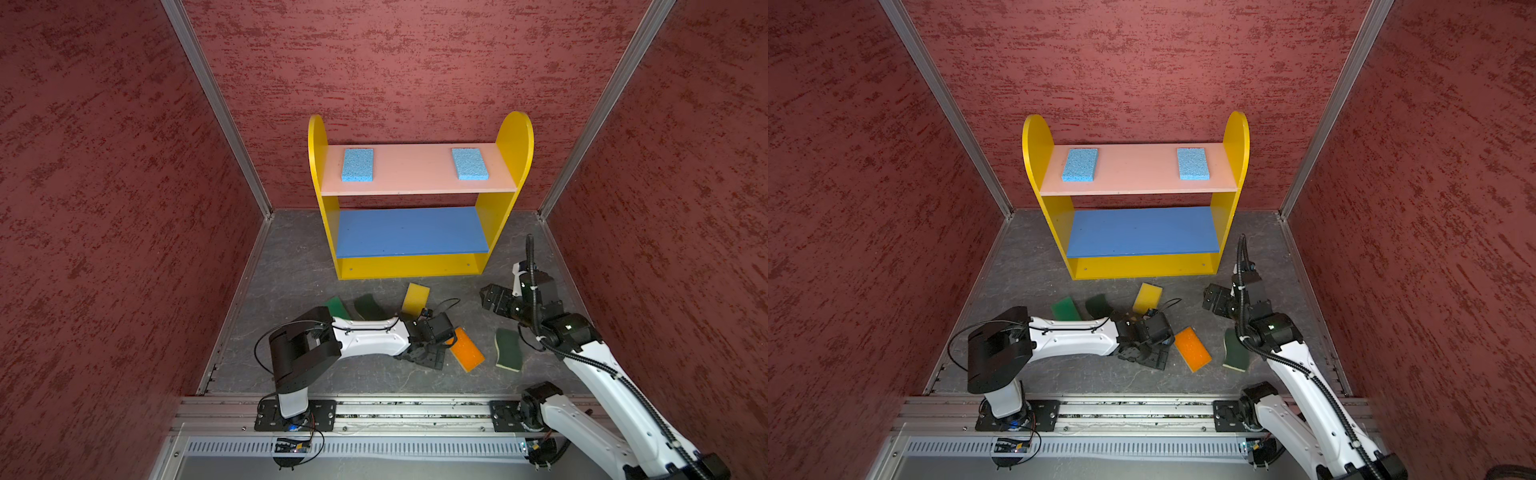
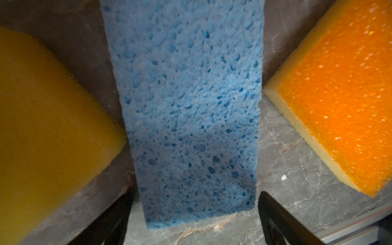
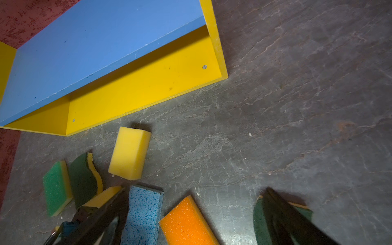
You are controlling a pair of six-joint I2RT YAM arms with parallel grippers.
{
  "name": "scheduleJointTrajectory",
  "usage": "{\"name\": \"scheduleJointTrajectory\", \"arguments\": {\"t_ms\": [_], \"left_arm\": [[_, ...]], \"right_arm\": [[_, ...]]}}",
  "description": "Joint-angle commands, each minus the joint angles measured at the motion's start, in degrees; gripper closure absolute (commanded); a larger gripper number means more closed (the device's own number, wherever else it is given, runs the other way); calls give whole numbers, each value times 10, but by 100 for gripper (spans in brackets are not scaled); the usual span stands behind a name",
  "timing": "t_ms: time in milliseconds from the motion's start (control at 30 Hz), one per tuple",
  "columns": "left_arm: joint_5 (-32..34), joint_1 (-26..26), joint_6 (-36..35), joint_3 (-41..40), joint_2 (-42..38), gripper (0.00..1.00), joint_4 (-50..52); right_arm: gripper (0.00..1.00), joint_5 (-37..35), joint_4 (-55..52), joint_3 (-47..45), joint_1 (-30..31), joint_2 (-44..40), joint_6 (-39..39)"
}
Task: Arrange cleaning sponges on a shelf
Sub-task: Pick up the cleaning sponge from the bottom-center of the table.
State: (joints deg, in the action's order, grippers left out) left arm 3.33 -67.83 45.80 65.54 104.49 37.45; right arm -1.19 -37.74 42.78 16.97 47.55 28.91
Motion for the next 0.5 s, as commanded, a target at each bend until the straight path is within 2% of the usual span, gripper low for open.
{"name": "scheduleJointTrajectory", "arguments": {"t_ms": [0,467], "left_arm": [[8,-5,-4,13,25,6,30],[30,-13,-2,68,69,7,79]], "right_arm": [[1,-2,12,-4,-7,-8,-6],[1,9,28,-26,-11,-17,-2]]}}
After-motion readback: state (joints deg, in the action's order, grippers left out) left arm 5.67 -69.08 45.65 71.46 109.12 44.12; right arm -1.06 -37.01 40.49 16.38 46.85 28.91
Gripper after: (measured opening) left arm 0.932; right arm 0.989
